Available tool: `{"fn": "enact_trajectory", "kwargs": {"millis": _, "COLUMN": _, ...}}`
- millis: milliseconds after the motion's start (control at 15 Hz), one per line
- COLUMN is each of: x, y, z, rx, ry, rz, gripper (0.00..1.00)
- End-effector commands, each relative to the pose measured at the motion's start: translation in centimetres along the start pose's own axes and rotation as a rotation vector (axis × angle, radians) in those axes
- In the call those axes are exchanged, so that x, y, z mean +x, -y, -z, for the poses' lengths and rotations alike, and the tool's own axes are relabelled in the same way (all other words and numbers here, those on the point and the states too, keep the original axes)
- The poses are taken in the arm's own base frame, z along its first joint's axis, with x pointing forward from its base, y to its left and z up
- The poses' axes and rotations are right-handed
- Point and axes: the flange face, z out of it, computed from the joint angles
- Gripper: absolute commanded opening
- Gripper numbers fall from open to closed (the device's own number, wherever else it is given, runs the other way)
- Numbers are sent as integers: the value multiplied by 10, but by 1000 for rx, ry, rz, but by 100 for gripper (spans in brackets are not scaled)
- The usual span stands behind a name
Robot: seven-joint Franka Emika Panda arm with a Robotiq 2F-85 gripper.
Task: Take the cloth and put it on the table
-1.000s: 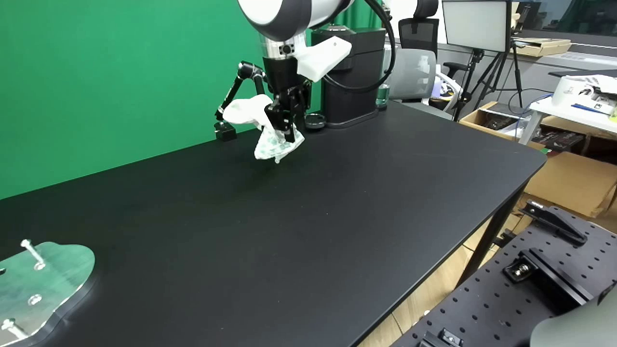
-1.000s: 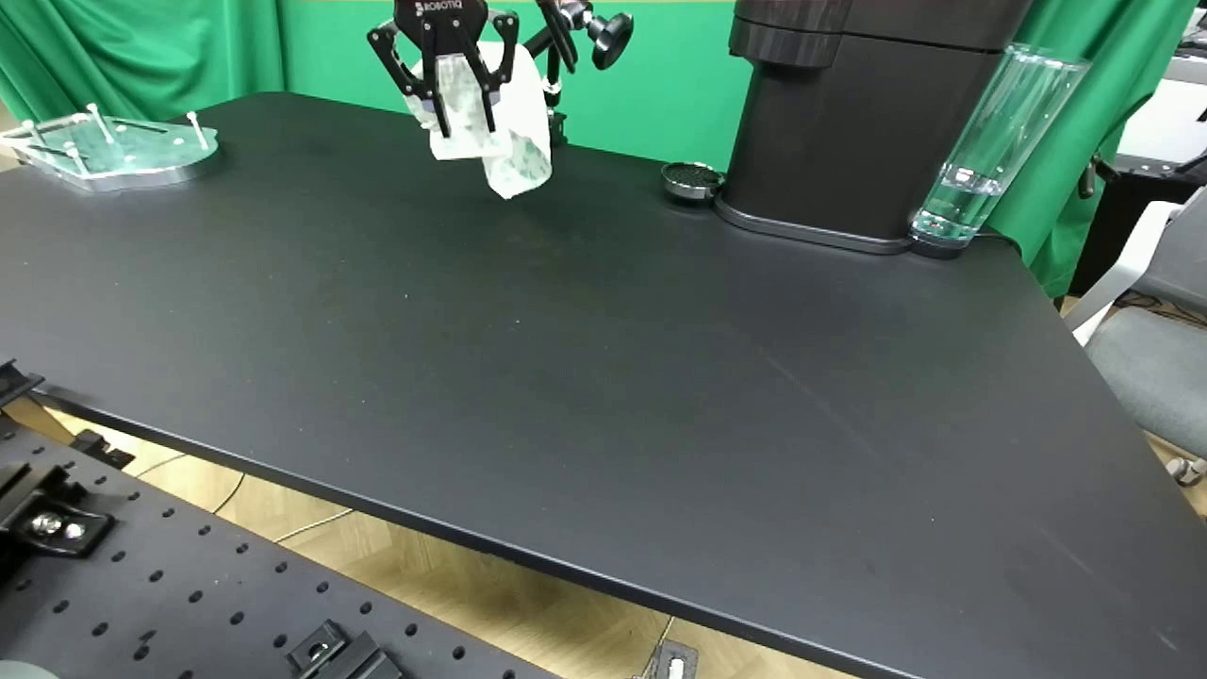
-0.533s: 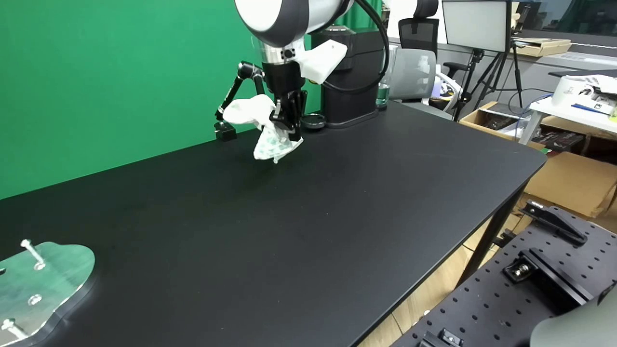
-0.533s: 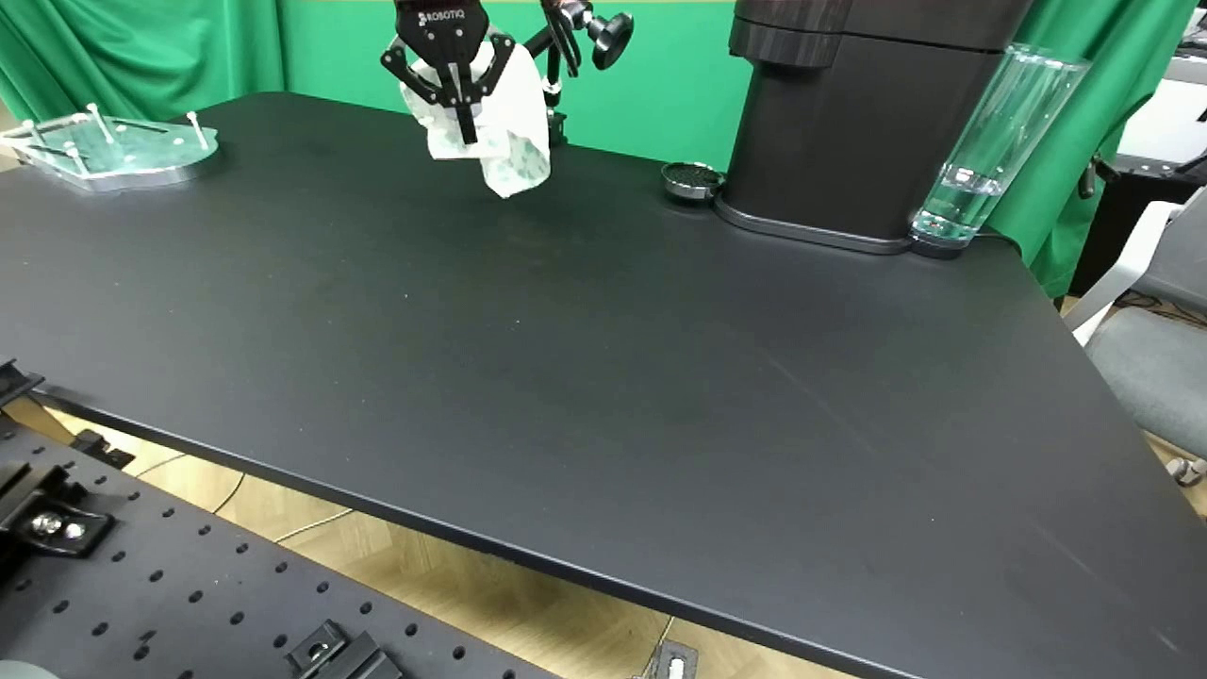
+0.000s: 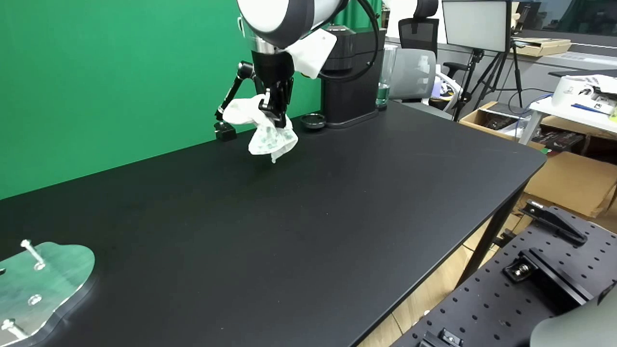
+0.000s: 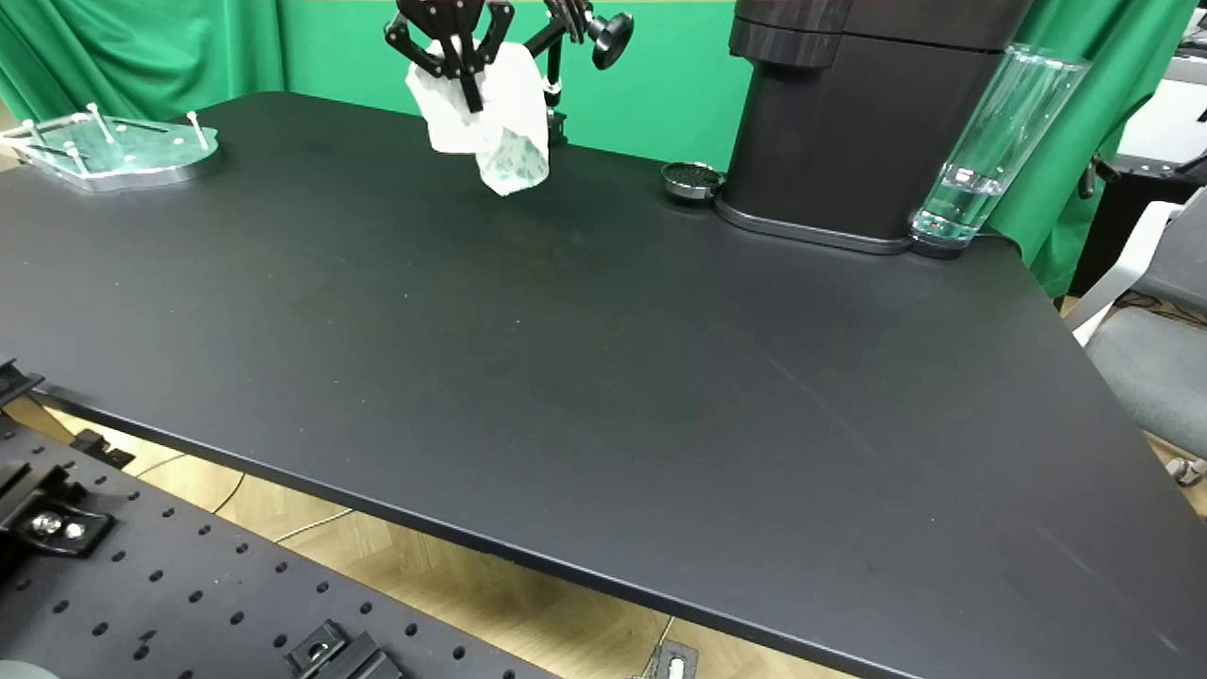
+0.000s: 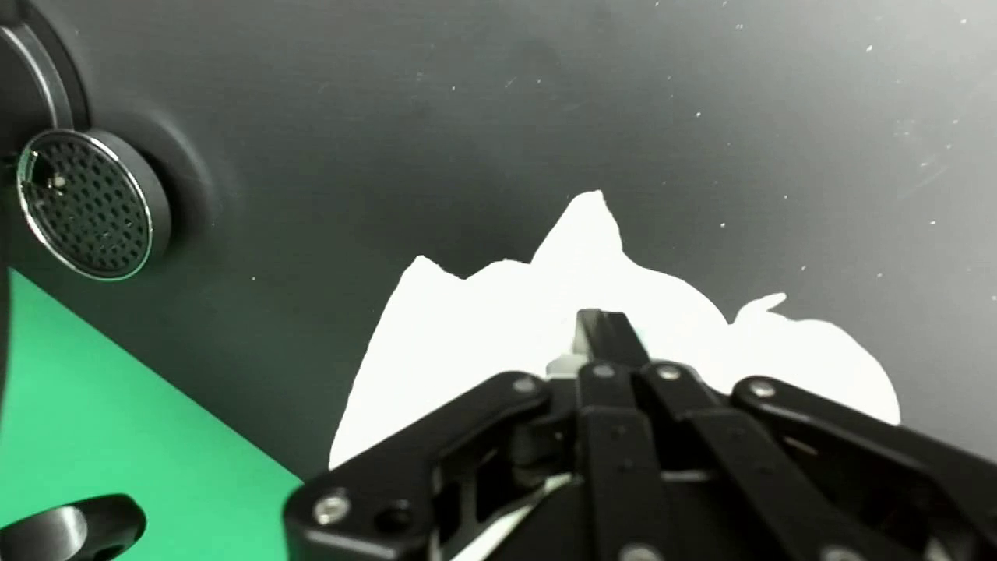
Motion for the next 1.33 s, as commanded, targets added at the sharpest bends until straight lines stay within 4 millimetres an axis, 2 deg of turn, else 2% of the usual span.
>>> {"fn": "enact_trajectory", "kwargs": {"millis": 0, "x": 6, "y": 8, "z": 30, "rx": -56, "ry": -44, "rz": 3, "gripper": 27}}
{"fn": "enact_trajectory", "kwargs": {"millis": 533, "x": 11, "y": 16, "z": 85, "rx": -66, "ry": 1, "rz": -57, "gripper": 79}}
{"fn": "enact_trajectory", "kwargs": {"millis": 733, "x": 9, "y": 14, "z": 96, "rx": -78, "ry": 9, "rz": -70, "gripper": 98}}
{"fn": "enact_trajectory", "kwargs": {"millis": 1067, "x": -2, "y": -7, "z": 75, "rx": -57, "ry": 40, "rz": -105, "gripper": 100}}
{"fn": "enact_trajectory", "kwargs": {"millis": 1267, "x": -6, "y": -10, "z": 59, "rx": -45, "ry": 55, "rz": -115, "gripper": 100}}
